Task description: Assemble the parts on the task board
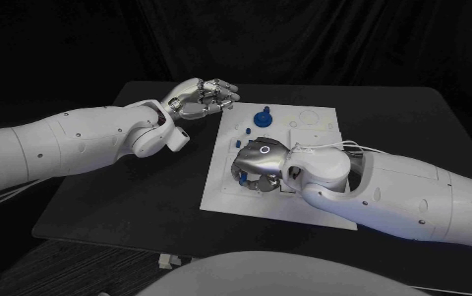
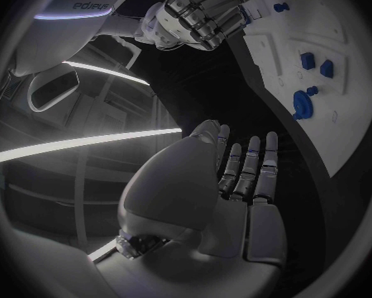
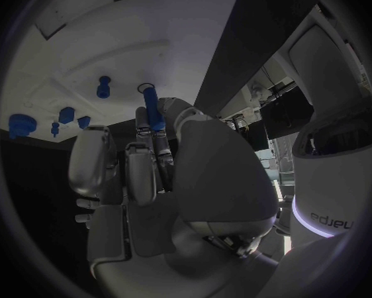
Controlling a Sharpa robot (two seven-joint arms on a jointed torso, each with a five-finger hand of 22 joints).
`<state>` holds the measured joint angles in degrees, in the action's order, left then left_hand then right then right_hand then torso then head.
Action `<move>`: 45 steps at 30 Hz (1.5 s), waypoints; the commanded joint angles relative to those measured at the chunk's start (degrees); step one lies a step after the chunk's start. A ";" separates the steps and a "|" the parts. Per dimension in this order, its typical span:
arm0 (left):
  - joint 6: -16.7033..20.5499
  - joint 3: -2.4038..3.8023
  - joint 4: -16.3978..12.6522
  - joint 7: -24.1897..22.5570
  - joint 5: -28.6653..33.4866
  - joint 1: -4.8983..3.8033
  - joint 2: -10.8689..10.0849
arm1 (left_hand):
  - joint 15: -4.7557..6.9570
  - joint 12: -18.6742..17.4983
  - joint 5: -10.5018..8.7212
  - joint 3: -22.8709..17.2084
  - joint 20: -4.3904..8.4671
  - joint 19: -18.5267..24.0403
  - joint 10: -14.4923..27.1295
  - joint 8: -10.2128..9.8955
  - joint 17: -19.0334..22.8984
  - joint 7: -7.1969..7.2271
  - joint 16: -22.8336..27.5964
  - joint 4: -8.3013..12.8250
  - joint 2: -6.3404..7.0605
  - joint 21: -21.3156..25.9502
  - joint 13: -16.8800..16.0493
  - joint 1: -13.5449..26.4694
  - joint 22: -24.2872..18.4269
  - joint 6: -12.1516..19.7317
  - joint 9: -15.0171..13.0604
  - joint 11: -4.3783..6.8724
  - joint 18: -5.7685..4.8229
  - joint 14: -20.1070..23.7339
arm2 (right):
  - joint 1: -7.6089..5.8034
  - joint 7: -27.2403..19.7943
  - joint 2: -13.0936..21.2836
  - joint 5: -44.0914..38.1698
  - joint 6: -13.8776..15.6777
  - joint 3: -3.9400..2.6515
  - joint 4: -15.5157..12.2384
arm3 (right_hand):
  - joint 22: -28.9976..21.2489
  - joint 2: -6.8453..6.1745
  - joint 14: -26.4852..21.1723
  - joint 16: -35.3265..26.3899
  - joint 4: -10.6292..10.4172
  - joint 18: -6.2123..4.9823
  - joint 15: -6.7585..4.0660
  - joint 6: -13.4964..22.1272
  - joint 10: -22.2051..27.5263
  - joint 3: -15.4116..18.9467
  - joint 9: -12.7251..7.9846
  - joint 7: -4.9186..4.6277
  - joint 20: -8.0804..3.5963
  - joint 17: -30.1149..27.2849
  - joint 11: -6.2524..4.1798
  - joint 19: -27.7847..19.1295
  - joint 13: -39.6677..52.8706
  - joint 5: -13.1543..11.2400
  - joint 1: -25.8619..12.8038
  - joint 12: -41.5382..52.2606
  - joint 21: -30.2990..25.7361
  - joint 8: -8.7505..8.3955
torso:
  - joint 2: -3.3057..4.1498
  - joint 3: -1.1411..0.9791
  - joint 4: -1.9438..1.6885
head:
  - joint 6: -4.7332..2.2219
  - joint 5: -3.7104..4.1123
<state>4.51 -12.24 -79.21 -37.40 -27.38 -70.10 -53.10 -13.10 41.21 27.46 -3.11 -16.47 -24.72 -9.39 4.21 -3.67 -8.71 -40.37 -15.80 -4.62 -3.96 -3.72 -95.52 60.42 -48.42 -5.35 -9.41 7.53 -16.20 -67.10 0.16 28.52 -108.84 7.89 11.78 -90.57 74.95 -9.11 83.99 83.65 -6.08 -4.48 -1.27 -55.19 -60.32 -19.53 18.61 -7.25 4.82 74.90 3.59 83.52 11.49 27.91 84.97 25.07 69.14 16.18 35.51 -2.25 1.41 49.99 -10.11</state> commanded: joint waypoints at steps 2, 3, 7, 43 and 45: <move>-0.80 0.06 0.09 -0.28 0.51 0.06 0.24 | 0.06 0.29 0.24 -0.41 0.16 0.06 -0.02 0.19 0.03 -0.47 -0.22 0.02 0.08 -0.29 0.04 -0.62 0.03 -0.12 -0.09 -0.39 -0.47 -0.12 | 0.16 -0.04 -0.10 -1.22 1.50 -0.04 0.24 | 9.27 -0.03 2.32 0.02 0.17 0.15 0.31 0.36 -0.56 -0.21 0.09 -0.08 0.12 1.93 -0.20 -0.20 0.09 0.18 0.39 0.15 0.04 -0.12 | 0.00 0.00 0.00 | 0.01 -0.02; -0.86 0.06 0.12 -0.24 0.51 0.07 0.26 | 0.06 0.29 0.24 -0.41 0.16 0.06 -0.02 0.19 0.03 -0.47 -0.22 0.02 0.08 -0.29 0.04 -0.62 0.03 -0.12 -0.09 -0.39 -0.47 -0.12 | 0.17 -0.07 -0.14 -1.22 1.49 -0.04 0.33 | 9.26 -0.03 2.31 0.00 0.18 0.15 0.31 0.35 -0.57 -0.21 0.10 -0.08 0.12 1.88 -0.20 -0.21 0.10 0.17 0.37 0.15 0.02 -0.11 | 0.01 0.00 0.00 | 0.01 -0.03; -1.07 0.06 0.17 -0.11 0.51 0.09 0.31 | 0.06 0.29 0.26 -0.44 0.16 0.07 0.00 0.18 0.03 -0.50 -0.22 0.03 0.06 -0.29 0.05 -0.66 0.03 -0.10 -0.08 -0.42 -0.47 -0.12 | 0.25 -0.20 -0.29 -1.23 1.49 -0.04 0.64 | 9.26 -0.03 2.29 -0.03 0.19 0.14 0.31 0.35 -0.58 -0.21 0.11 -0.08 0.12 1.82 -0.21 -0.21 0.11 0.15 0.36 0.16 0.00 -0.11 | 0.03 0.00 -0.01 | 0.01 -0.01; -2.05 0.06 0.48 0.62 0.51 0.45 0.62 | -0.01 0.25 0.47 -0.68 0.14 0.10 0.10 0.12 0.04 -0.59 -0.23 0.18 -0.01 -0.29 0.07 -1.01 0.07 0.00 -0.07 -0.56 -0.47 -0.09 | 1.42 0.62 -0.65 -1.23 0.69 -0.03 2.10 | 8.29 -1.47 0.75 -1.52 -0.76 -0.50 1.76 12.79 9.13 0.31 -3.07 3.35 1.44 -0.95 2.10 -2.02 -0.24 -9.38 -3.18 -3.68 -3.71 -5.93 | 0.00 0.00 0.00 | 0.01 0.09; -2.09 0.06 0.51 0.64 0.51 0.47 0.67 | -0.01 0.25 0.47 -0.68 0.14 0.10 0.10 0.12 0.04 -0.59 -0.23 0.18 -0.01 -0.29 0.07 -1.01 0.07 0.00 -0.07 -0.56 -0.47 -0.09 | 1.43 0.79 -0.53 -1.23 0.81 -0.03 2.03 | 8.11 -1.46 0.48 -1.67 -0.87 -0.65 1.81 14.63 10.81 1.26 -3.90 4.16 1.54 -1.28 2.35 -2.36 -0.09 -10.44 -3.23 -3.71 -4.45 -6.67 | 0.00 0.00 0.00 | 0.01 0.06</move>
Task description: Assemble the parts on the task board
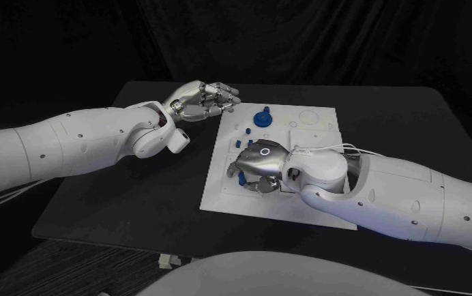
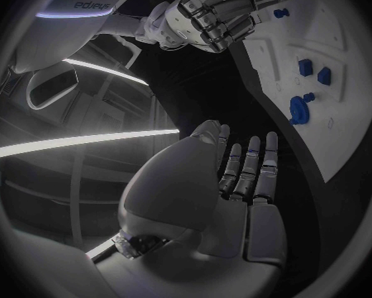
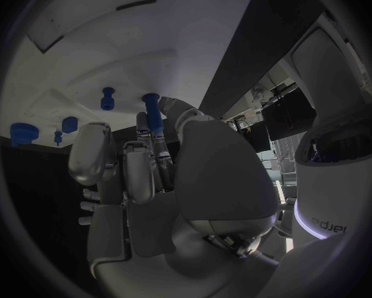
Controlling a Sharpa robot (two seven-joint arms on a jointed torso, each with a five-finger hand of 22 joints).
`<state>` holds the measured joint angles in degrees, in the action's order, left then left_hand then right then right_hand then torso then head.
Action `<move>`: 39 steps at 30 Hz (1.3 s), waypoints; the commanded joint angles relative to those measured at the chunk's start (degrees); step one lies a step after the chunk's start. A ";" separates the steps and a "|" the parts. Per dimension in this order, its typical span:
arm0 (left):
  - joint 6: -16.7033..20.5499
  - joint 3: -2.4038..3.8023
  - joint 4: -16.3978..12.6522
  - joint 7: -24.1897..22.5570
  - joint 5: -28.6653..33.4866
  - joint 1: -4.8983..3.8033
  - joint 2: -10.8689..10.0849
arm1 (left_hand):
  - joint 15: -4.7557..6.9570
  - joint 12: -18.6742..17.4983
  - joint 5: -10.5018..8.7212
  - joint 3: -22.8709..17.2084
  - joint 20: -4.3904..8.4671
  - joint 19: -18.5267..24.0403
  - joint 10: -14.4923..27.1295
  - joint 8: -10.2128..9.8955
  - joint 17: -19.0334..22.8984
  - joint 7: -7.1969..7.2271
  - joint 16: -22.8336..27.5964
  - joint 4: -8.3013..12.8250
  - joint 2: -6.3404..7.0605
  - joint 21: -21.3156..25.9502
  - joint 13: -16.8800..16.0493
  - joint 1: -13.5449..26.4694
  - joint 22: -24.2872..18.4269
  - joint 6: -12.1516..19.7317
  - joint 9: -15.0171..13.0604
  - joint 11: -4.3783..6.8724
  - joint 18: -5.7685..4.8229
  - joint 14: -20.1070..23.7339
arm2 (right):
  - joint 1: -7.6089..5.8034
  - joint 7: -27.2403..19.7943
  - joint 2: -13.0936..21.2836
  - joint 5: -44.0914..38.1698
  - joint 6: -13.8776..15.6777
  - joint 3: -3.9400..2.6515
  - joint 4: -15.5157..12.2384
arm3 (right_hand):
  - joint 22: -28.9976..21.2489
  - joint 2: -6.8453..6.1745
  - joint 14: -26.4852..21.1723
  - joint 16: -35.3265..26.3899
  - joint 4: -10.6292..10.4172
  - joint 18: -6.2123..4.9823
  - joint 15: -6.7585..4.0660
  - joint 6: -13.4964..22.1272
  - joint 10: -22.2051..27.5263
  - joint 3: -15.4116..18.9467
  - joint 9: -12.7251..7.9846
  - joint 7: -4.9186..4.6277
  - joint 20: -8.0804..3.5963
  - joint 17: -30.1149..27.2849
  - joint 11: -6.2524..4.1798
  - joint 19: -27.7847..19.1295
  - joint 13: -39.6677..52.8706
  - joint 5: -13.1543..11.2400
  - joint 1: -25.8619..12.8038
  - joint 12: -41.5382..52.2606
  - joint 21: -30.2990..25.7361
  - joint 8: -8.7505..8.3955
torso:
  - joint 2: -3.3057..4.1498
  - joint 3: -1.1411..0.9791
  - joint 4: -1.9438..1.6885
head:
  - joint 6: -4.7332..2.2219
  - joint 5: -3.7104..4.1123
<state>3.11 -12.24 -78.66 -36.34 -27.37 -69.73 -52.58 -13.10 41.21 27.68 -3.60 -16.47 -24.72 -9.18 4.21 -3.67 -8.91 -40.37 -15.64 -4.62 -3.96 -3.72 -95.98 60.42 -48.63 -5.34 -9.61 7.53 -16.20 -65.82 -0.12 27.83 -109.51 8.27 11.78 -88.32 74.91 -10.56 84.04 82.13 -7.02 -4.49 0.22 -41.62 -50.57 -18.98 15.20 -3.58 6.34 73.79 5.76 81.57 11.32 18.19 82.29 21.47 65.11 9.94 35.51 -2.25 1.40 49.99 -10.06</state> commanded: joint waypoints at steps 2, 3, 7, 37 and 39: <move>-0.73 0.06 -0.04 -0.40 0.51 0.12 0.18 | -0.01 0.24 0.28 -0.23 0.14 0.11 -0.08 0.10 0.04 -0.41 -0.22 0.04 -0.02 -0.29 0.08 -0.61 0.08 0.23 -0.07 -0.37 -0.47 -0.08 | 0.15 1.21 0.43 -0.55 0.58 -0.03 -0.39 | 7.93 0.06 0.12 -0.44 -0.23 -0.83 0.19 1.29 2.06 1.62 -0.83 0.71 -0.01 -0.72 0.28 -0.77 0.25 -2.20 -0.77 0.03 -1.24 -0.36 | 0.01 -0.01 0.00 | 0.01 0.04; -0.75 0.06 -0.05 -0.39 0.51 0.13 0.18 | -0.01 0.24 0.28 -0.23 0.14 0.11 -0.08 0.10 0.04 -0.41 -0.22 0.04 -0.02 -0.29 0.08 -0.61 0.08 0.23 -0.07 -0.37 -0.47 -0.08 | 0.15 1.26 0.67 -0.55 0.78 -0.03 -0.56 | 7.79 0.12 -0.10 -0.60 -0.60 -0.93 0.07 1.62 3.14 2.65 -1.19 0.98 -0.08 -1.02 0.32 -1.03 0.43 -3.62 -1.00 0.20 -1.80 -0.37 | 0.01 -0.01 0.00 | 0.01 0.12; -0.78 0.06 -0.07 -0.39 0.51 0.15 0.13 | -0.03 0.23 0.33 -0.27 0.14 0.11 -0.05 0.09 0.05 -0.44 -0.22 0.08 -0.02 -0.29 0.09 -0.68 0.09 0.25 -0.07 -0.38 -0.47 -0.06 | 0.09 1.50 2.21 -0.55 2.19 -0.04 -1.73 | 7.33 0.46 -0.90 -1.16 -2.48 -1.21 -0.06 3.74 8.12 6.88 -3.03 2.25 -0.23 -2.12 0.57 -1.89 1.02 -6.10 0.23 1.32 -3.84 -0.63 | 0.01 -0.01 0.00 | 0.01 0.19; 0.09 0.06 -0.06 -0.60 0.51 0.21 0.66 | -0.03 0.22 0.59 -0.43 0.13 0.13 -0.01 0.09 0.05 -0.52 -0.21 0.24 0.01 -0.31 0.08 -0.94 0.13 0.26 -0.08 -0.44 -0.48 -0.02 | -18.24 11.54 25.25 22.62 8.41 -0.02 -11.38 | 11.80 4.09 4.49 4.60 -9.60 2.08 -5.42 -18.65 -39.43 11.21 -1.21 0.94 -5.23 10.04 -8.04 5.48 78.68 -6.23 -12.63 68.53 12.07 6.70 | 0.01 -0.02 0.00 | 0.01 7.06; 0.08 0.06 -0.08 -0.54 0.51 0.21 0.72 | -0.03 0.22 0.59 -0.43 0.13 0.13 -0.01 0.09 0.05 -0.52 -0.21 0.24 0.01 -0.31 0.08 -0.94 0.13 0.26 -0.08 -0.44 -0.48 -0.02 | -18.01 15.58 25.15 22.31 2.87 -0.02 -10.56 | 14.02 3.93 5.96 7.87 -9.36 3.69 -5.30 -18.67 -39.43 11.20 -0.27 0.96 -5.16 16.21 -7.45 7.53 78.68 -6.19 -20.70 68.53 20.74 5.96 | -0.11 0.03 0.08 | 0.01 7.29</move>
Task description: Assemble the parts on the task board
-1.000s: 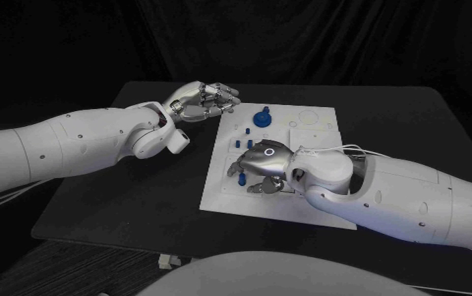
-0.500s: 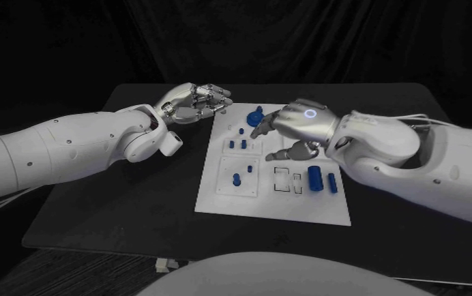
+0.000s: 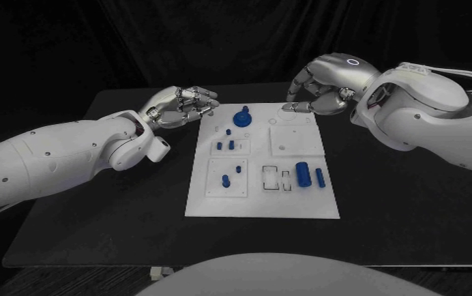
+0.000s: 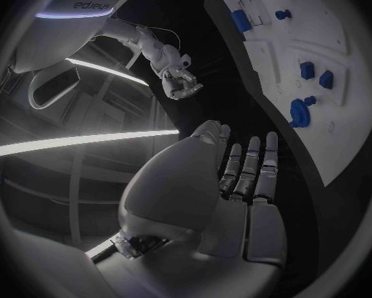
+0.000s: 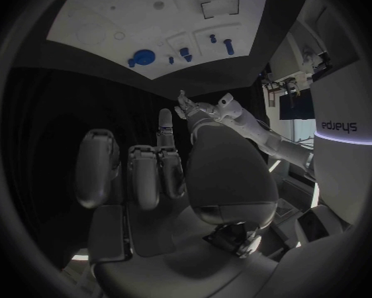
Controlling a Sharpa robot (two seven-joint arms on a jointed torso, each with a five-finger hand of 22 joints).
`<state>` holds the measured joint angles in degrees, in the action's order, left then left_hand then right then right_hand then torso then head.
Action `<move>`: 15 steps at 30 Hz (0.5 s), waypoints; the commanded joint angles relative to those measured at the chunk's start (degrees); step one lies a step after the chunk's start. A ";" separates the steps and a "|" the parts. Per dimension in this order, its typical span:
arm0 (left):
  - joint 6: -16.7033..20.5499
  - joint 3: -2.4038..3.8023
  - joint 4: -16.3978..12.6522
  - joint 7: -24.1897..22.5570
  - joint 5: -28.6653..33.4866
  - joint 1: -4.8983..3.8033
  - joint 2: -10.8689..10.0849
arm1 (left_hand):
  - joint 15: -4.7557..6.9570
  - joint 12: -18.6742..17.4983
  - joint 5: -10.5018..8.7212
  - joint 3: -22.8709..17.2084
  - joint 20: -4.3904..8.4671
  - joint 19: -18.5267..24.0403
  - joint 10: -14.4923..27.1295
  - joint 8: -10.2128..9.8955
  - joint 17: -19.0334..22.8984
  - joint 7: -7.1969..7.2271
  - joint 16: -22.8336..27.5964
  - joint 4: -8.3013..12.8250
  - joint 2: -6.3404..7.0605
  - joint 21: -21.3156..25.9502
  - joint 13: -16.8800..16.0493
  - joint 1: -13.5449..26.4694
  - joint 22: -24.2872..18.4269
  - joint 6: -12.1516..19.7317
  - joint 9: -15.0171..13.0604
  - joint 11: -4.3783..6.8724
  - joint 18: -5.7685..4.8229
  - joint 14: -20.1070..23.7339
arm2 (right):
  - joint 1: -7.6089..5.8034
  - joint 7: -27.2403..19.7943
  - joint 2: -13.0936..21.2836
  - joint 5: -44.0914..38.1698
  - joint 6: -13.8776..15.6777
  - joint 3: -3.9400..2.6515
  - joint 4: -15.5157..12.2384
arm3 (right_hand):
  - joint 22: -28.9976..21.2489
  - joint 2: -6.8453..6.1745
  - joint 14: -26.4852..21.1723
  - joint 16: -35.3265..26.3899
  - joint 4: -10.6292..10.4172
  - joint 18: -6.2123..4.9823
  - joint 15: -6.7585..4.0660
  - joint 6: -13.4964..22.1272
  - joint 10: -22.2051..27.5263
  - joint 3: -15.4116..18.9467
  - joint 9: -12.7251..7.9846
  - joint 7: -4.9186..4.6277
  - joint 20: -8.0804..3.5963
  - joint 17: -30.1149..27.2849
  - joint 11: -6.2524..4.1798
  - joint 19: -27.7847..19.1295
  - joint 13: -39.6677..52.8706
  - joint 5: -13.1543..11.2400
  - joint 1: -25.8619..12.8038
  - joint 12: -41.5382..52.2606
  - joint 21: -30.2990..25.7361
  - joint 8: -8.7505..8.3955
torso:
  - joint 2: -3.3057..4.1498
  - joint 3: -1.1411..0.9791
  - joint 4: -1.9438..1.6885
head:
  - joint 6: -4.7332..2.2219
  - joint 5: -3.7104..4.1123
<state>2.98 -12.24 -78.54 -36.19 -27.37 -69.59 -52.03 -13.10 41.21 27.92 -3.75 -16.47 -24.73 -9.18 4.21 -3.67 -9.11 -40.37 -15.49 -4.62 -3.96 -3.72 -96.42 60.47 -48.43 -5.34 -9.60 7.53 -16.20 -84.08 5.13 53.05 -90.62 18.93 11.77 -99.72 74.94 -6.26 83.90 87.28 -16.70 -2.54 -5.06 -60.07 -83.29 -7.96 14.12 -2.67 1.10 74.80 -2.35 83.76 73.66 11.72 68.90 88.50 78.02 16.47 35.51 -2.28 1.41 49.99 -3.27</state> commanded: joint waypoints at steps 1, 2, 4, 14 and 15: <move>0.18 0.06 -0.18 -0.65 0.51 0.07 0.22 | -0.03 0.23 0.35 -0.28 0.13 0.13 -0.01 0.09 0.05 -0.32 -0.21 0.08 0.01 -0.31 0.08 -0.50 0.08 0.06 -0.08 -0.45 -0.48 -0.02 | 0.42 12.49 -0.22 3.30 -11.21 0.00 1.28 | 14.45 -0.47 6.10 2.72 0.04 2.08 0.60 -0.02 -6.71 -0.02 1.00 -0.25 0.07 15.20 0.98 5.72 16.34 0.46 -9.55 1.50 9.63 -0.91 | -0.19 0.11 0.07 | 0.01 0.57; 0.14 0.06 -0.15 -0.62 0.51 0.07 0.28 | -0.03 0.23 0.35 -0.28 0.13 0.13 -0.01 0.09 0.05 -0.32 -0.21 0.08 0.01 -0.31 0.08 -0.50 0.08 0.06 -0.08 -0.45 -0.48 -0.02 | 0.61 14.54 -0.42 3.21 -14.56 0.00 1.71 | 15.06 -0.79 6.10 2.72 0.00 2.54 0.91 -0.34 -6.71 -0.62 1.49 -0.35 0.32 15.20 1.53 6.24 16.34 0.02 -12.24 1.50 11.98 -1.16 | -0.22 0.14 0.06 | 0.01 0.71; 0.08 0.06 -0.11 -0.61 0.51 0.07 0.39 | -0.03 0.23 0.35 -0.28 0.13 0.13 -0.01 0.09 0.05 -0.32 -0.21 0.08 0.01 -0.31 0.08 -0.50 0.08 0.06 -0.08 -0.45 -0.48 -0.02 | 0.89 17.01 -0.78 3.11 -18.84 0.00 2.32 | 15.06 -1.16 6.10 2.72 -0.38 2.54 0.78 -1.31 -6.71 -1.08 2.08 -0.13 0.49 15.20 1.34 6.24 16.34 -1.02 -14.27 1.50 11.98 -1.21 | -0.25 0.17 0.06 | 0.01 0.86; -0.42 0.06 0.13 -0.53 0.51 0.07 0.87 | 0.04 0.30 0.62 -0.42 0.15 0.13 -0.13 0.16 0.04 -0.40 -0.24 0.19 0.01 -0.33 0.06 -0.69 0.13 -0.07 -0.12 -0.64 -0.45 -0.07 | 2.36 25.23 -5.13 8.26 -34.92 0.00 7.29 | 15.06 -1.04 6.10 2.72 -0.26 2.54 0.74 -8.12 -6.71 -1.58 3.50 0.44 0.82 15.20 1.01 6.24 16.34 -4.16 -18.93 1.50 11.98 -1.37 | -0.09 0.07 0.08 | 0.01 1.81; -0.43 0.06 0.11 -0.54 0.51 0.07 0.88 | 0.04 0.30 0.62 -0.42 0.15 0.13 -0.13 0.16 0.04 -0.40 -0.24 0.19 0.01 -0.33 0.06 -0.69 0.13 -0.07 -0.12 -0.64 -0.45 -0.07 | 2.48 25.78 -5.81 9.22 -36.32 0.00 7.98 | 15.06 -1.18 6.10 2.72 -0.25 2.54 0.59 -8.76 -6.71 -1.51 3.52 0.60 0.77 15.20 0.86 6.24 16.34 -4.66 -19.43 1.50 11.98 -1.47 | -0.09 0.07 0.07 | 0.01 1.94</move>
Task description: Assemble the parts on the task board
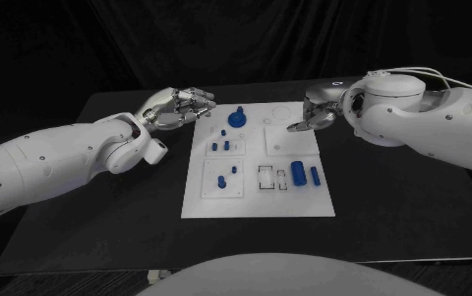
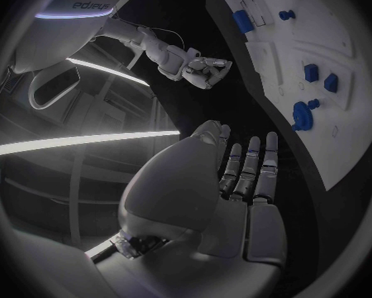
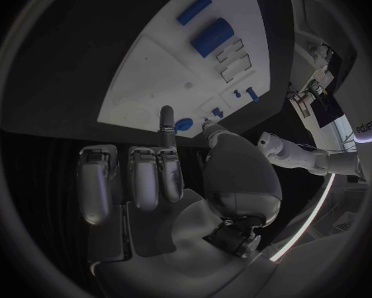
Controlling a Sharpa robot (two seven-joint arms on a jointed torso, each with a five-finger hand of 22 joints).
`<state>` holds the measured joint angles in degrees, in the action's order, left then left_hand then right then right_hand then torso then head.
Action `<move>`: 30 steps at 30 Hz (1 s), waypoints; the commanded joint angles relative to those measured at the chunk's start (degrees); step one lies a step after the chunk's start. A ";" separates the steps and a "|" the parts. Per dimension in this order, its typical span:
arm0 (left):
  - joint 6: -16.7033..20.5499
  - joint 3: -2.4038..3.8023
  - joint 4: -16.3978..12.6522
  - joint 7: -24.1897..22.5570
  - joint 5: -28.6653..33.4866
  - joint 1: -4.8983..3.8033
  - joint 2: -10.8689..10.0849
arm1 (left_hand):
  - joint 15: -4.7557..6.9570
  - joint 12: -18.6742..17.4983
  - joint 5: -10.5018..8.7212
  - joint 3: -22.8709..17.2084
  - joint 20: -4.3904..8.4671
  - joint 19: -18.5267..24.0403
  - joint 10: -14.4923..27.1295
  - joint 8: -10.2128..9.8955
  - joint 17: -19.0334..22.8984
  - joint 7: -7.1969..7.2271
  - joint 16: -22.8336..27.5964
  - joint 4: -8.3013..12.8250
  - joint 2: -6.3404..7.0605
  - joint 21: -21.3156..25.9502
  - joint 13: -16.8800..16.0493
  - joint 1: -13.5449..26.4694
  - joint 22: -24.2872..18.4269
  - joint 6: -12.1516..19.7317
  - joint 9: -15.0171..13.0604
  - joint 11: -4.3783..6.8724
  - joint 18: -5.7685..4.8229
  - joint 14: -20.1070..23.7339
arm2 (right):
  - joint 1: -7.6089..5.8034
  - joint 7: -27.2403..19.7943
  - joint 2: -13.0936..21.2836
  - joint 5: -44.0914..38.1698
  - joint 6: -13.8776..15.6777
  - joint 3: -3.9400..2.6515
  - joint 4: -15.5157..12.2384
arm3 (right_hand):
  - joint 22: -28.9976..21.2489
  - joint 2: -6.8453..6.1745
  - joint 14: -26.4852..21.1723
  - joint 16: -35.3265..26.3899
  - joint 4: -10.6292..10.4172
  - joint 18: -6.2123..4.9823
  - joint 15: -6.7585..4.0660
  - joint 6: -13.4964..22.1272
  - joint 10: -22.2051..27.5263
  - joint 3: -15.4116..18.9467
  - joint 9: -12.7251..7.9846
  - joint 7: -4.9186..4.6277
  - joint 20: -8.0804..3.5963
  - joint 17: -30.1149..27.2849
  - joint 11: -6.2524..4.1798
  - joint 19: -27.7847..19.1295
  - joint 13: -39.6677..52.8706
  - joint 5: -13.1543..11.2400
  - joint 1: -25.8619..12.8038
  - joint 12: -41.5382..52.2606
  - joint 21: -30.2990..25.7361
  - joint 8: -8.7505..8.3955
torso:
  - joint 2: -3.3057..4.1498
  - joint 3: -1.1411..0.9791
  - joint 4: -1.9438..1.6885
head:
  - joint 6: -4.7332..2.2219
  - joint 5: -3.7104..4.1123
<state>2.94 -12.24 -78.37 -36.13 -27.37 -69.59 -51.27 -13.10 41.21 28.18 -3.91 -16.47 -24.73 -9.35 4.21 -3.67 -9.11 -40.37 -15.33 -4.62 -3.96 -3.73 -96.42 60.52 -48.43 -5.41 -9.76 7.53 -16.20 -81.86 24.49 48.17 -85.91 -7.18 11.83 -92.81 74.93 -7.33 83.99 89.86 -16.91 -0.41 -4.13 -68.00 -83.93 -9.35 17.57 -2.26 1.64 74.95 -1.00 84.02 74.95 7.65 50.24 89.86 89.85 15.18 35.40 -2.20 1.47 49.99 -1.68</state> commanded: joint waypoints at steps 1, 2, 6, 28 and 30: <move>-0.39 0.06 -0.09 -0.63 0.51 0.07 0.11 | 0.04 0.30 0.36 -0.26 0.15 0.13 0.04 0.16 0.04 -0.40 -0.24 0.03 0.01 -0.33 0.06 -0.69 0.09 -0.07 -0.05 -0.48 -0.45 -0.07 | 0.37 6.95 -1.58 5.44 -11.59 -0.06 1.72 | 15.07 -0.21 6.01 0.14 -0.03 0.41 -0.39 -1.05 -6.07 -0.09 0.06 0.25 0.18 15.05 -0.54 5.98 15.05 -0.79 -0.89 0.14 0.15 -0.27 | 0.01 0.00 0.01 | 0.01 0.50; -0.38 0.06 -0.11 -0.66 0.51 0.07 0.11 | 0.04 0.30 0.36 -0.26 0.15 0.13 0.04 0.16 0.04 -0.40 -0.24 0.03 0.01 -0.33 0.06 -0.69 0.09 -0.07 -0.05 -0.48 -0.45 -0.07 | 0.46 7.36 -2.07 6.17 -12.65 -0.06 2.22 | 15.07 -0.14 6.01 0.14 -0.02 0.41 -0.42 -1.19 -6.07 -0.14 0.03 0.28 0.16 15.05 -0.58 5.98 15.05 -0.97 -0.97 0.14 0.15 -0.36 | 0.00 0.01 0.01 | 0.01 0.56; -0.34 0.06 -0.17 -0.80 0.51 0.07 0.07 | 0.06 0.34 0.42 -0.29 0.16 0.13 -0.04 0.18 0.04 -0.43 -0.25 0.05 0.02 -0.34 0.05 -0.73 0.10 -0.10 -0.06 -0.59 -0.44 -0.08 | 0.74 9.04 -3.88 8.39 -16.81 -0.07 4.08 | 15.07 -0.11 6.01 0.14 0.02 0.41 -0.44 -0.85 -6.07 -0.24 -0.47 0.13 0.09 15.05 -0.52 5.98 15.05 -1.65 -1.21 0.14 0.15 -1.53 | -0.05 0.00 0.03 | 0.01 0.60; -0.18 0.06 -0.68 -0.74 0.51 0.07 -0.63 | 0.06 0.47 0.55 -0.39 0.16 0.14 -0.28 0.19 0.03 -0.43 -0.28 0.14 0.05 -0.35 0.02 -0.86 0.15 -0.11 -0.07 -0.81 -0.42 -0.13 | 2.47 10.88 -7.98 15.21 -18.98 -0.07 7.68 | 14.37 0.48 6.01 0.14 0.83 -0.12 -0.31 0.46 -6.07 -1.27 -1.61 -0.60 0.20 15.05 -0.02 5.23 15.05 1.52 3.63 0.14 -1.90 -5.31 | -0.05 0.00 0.03 | 0.01 0.48; -0.22 0.06 -0.65 -0.73 0.51 0.07 -0.56 | 0.06 0.47 0.55 -0.39 0.16 0.14 -0.28 0.19 0.03 -0.43 -0.28 0.14 0.05 -0.35 0.02 -0.86 0.15 -0.11 -0.07 -0.81 -0.42 -0.13 | 2.68 10.94 -8.16 15.35 -19.06 -0.07 7.82 | 14.15 0.48 6.01 0.14 0.66 -0.28 -0.31 0.49 -6.07 -1.14 -1.59 -0.62 0.20 15.05 0.00 4.98 15.05 1.28 3.50 0.14 -2.55 -5.40 | -0.05 0.00 0.02 | 0.01 0.49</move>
<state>2.94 -12.24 -78.93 -36.15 -27.37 -69.58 -51.97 -13.10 41.44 28.39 -4.07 -16.47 -24.73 -9.73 4.21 -3.67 -9.11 -40.37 -15.16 -4.62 -3.96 -3.72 -96.88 60.61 -48.43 -5.40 -10.14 7.53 -16.20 -79.38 33.90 40.07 -72.41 -25.09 11.78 -85.08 74.91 -6.84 83.99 89.86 -16.13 -0.42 -4.14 -67.97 -84.15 -10.45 16.02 -2.87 1.64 74.93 -1.22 84.02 74.93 9.07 53.46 89.86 87.39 10.04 35.35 -2.19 1.49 49.99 -1.24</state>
